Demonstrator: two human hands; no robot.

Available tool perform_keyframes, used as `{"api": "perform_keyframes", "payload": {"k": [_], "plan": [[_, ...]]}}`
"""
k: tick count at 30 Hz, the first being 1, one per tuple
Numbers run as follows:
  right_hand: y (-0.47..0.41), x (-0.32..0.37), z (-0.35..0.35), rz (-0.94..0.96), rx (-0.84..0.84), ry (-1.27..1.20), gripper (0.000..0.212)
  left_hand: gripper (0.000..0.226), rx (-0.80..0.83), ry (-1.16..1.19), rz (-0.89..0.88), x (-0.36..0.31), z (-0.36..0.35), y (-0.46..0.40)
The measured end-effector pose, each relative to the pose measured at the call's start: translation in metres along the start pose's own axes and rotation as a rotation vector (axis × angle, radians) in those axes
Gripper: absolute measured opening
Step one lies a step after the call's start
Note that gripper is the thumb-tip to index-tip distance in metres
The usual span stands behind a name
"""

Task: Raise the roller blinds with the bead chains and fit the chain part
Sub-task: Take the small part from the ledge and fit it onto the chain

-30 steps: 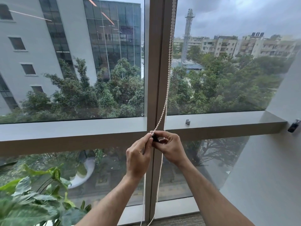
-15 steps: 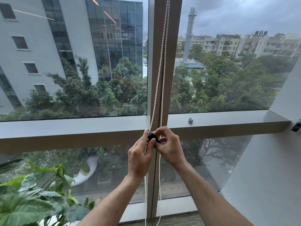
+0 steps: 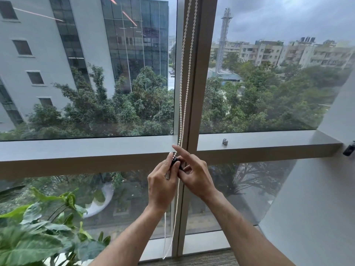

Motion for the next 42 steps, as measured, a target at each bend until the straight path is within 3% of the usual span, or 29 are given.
{"api": "perform_keyframes", "payload": {"k": [6, 14, 20, 25, 27, 30, 35, 42], "plan": [[-0.002, 0.002, -0.002, -0.01, -0.076, -0.038, 0.05, 0.037, -0.021, 0.094, 0.028, 0.002, 0.004, -0.002], [-0.004, 0.002, -0.002, -0.088, -0.131, -0.098, 0.047, 0.04, 0.052, 0.449, 0.327, 0.01, -0.003, -0.002], [-0.004, 0.003, -0.001, -0.101, -0.151, -0.106, 0.047, 0.027, 0.116, 0.568, 0.316, 0.001, -0.009, -0.002], [-0.01, 0.006, -0.001, -0.096, -0.166, -0.114, 0.045, 0.038, 0.092, 0.531, 0.259, 0.002, -0.007, -0.007], [-0.013, 0.008, 0.0, -0.092, -0.162, -0.125, 0.044, 0.042, 0.141, 0.558, 0.225, 0.001, -0.006, -0.011], [-0.016, 0.007, 0.004, -0.117, -0.132, -0.182, 0.046, 0.032, 0.226, 0.569, 0.174, -0.004, -0.001, -0.018], [-0.018, 0.003, 0.009, -0.201, -0.051, -0.439, 0.051, 0.025, 0.473, 0.676, 0.23, -0.01, 0.013, -0.032], [-0.02, 0.003, 0.018, -0.233, 0.024, -0.593, 0.054, 0.028, 0.746, 0.608, 0.195, -0.011, 0.014, -0.045]]}}
Point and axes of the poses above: each hand's wrist, its own y-axis away from the middle knuckle, its own z-axis out of the back of the hand, x = y × z, the point moved 5 cm from there along -y, towards the middle knuckle, and after that the axes turned 10 degrees about z, right-handed, at the moved point
